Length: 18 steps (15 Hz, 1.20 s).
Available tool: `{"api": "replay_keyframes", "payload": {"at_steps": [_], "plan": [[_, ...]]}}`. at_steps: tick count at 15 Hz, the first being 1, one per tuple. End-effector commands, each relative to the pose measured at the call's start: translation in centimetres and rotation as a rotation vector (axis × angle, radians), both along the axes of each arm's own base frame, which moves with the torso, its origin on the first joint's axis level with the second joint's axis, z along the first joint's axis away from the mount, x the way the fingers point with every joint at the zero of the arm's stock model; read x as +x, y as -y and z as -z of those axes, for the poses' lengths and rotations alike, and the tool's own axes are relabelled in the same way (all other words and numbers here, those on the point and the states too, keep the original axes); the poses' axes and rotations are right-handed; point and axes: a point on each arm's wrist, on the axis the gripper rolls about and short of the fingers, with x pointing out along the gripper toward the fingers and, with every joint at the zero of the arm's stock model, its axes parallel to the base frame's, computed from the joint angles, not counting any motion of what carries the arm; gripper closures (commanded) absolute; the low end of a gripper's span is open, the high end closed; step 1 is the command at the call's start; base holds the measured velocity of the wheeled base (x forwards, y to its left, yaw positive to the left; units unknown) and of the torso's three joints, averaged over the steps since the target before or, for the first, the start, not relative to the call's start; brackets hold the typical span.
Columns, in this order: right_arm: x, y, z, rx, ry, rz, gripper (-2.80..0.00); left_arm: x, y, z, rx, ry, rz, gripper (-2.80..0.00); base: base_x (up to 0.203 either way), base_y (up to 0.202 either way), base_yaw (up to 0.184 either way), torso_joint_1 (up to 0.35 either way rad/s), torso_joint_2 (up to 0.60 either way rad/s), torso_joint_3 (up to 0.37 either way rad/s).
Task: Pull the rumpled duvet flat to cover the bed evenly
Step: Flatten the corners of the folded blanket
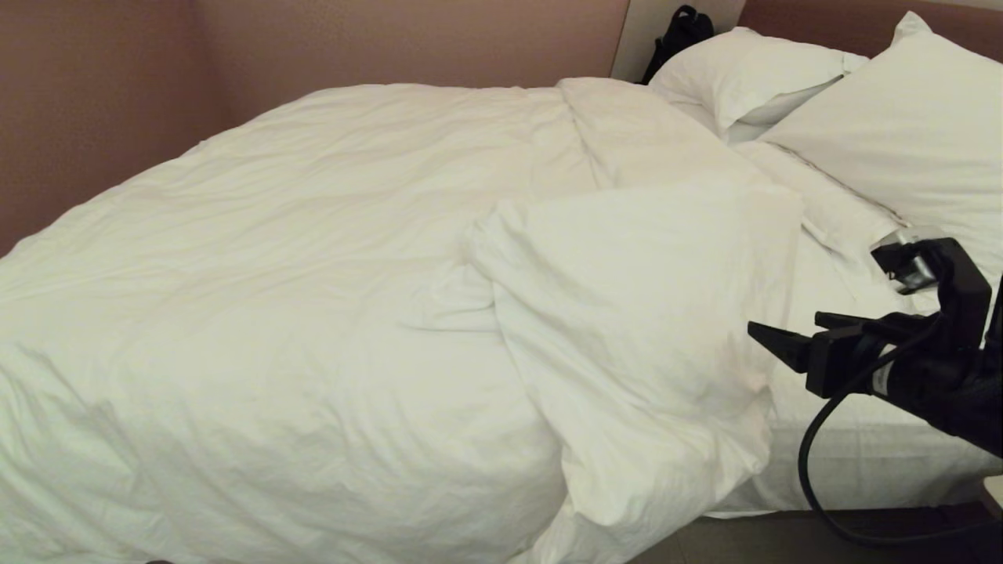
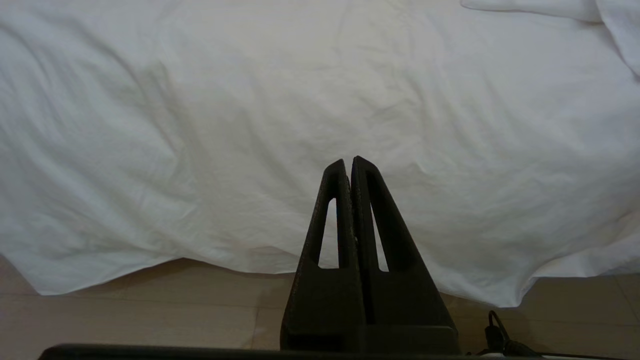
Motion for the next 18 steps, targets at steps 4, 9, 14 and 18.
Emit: {"api": "replay_keyframes", "payload": {"at_steps": [4, 9, 14, 18], "plan": [[0.4, -0.2, -2.0, 0.015, 0.038, -0.004, 0.00, 0.0, 0.0, 0.0, -0.001, 0.001, -0.001, 0.00, 0.000, 0.000, 0.000, 0.000, 0.00, 0.000], [1.6, -0.6, -3.1, 0.020, 0.051, -0.007, 0.00, 0.0, 0.0, 0.0, -0.001, 0.001, -0.001, 0.00, 0.000, 0.000, 0.000, 0.000, 0.00, 0.000], [5.9, -2.0, -5.7, 0.030, -0.008, -0.003, 0.00, 0.0, 0.0, 0.0, -0.001, 0.001, -0.001, 0.00, 0.000, 0.000, 0.000, 0.000, 0.00, 0.000], [10.1, -3.4, -5.2, 0.016, -0.100, 0.008, 0.00, 0.0, 0.0, 0.0, -0.001, 0.001, -0.001, 0.00, 0.000, 0.000, 0.000, 0.000, 0.00, 0.000]]}}
